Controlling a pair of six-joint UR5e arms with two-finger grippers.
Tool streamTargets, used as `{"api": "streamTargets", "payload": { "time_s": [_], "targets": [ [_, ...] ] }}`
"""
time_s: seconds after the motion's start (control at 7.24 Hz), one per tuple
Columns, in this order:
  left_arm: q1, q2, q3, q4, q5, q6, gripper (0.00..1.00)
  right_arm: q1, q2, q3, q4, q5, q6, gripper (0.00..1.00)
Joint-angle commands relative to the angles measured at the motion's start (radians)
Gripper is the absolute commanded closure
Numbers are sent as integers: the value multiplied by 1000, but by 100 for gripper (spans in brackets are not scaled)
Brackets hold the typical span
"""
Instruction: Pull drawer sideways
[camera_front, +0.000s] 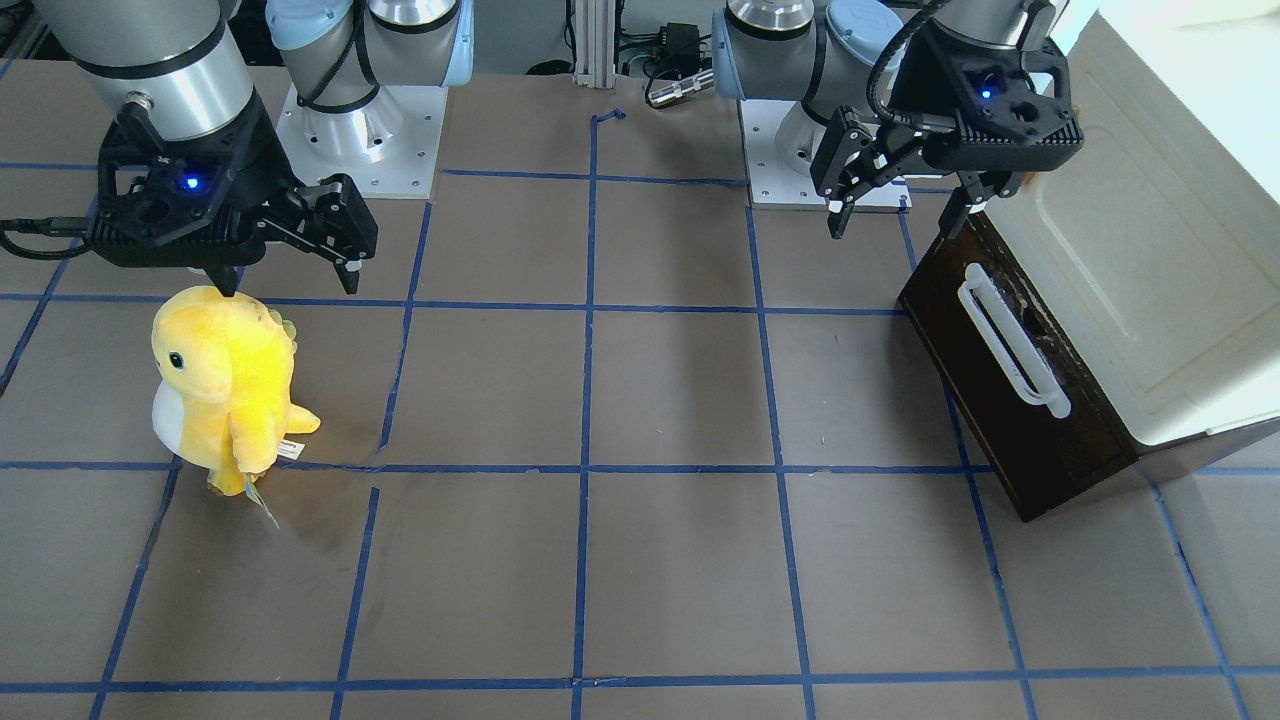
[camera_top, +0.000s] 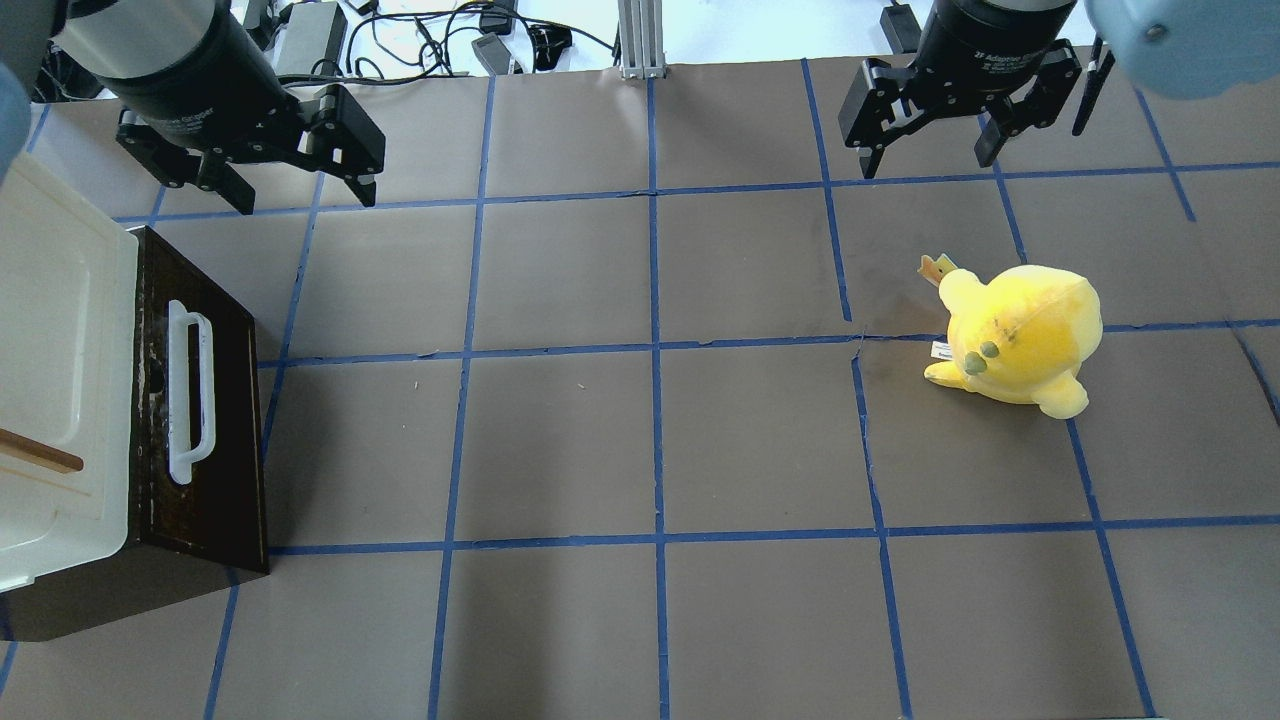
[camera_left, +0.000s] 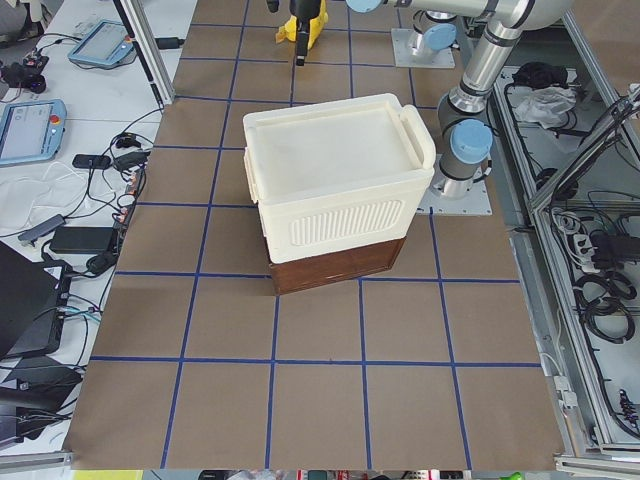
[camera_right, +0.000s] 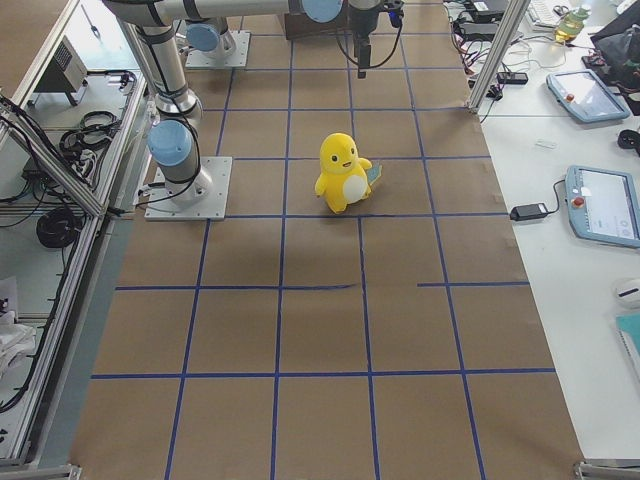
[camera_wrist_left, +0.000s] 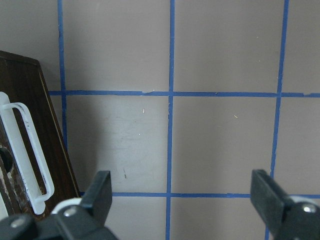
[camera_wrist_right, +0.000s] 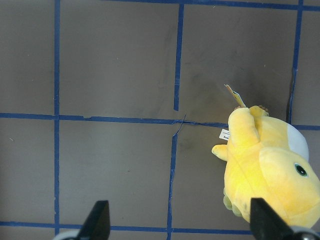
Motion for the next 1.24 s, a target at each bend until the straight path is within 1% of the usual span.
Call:
{"api": "streamTargets", "payload": {
  "time_s": [0.0,0.55,0.83,1.11],
  "targets": [
    [0,1,-3,1,-1,0,0,0,0,0,0,0,1,0],
    [-2,-13,4,-10,2,-9,0,0,0,0,0,0,1,0],
    [-6,-63,18,16,2,-19,0,0,0,0,0,0,1,0],
    [-32,-117,21,73,40,-145,0,0,0,0,0,0,1,0]
  ]
}}
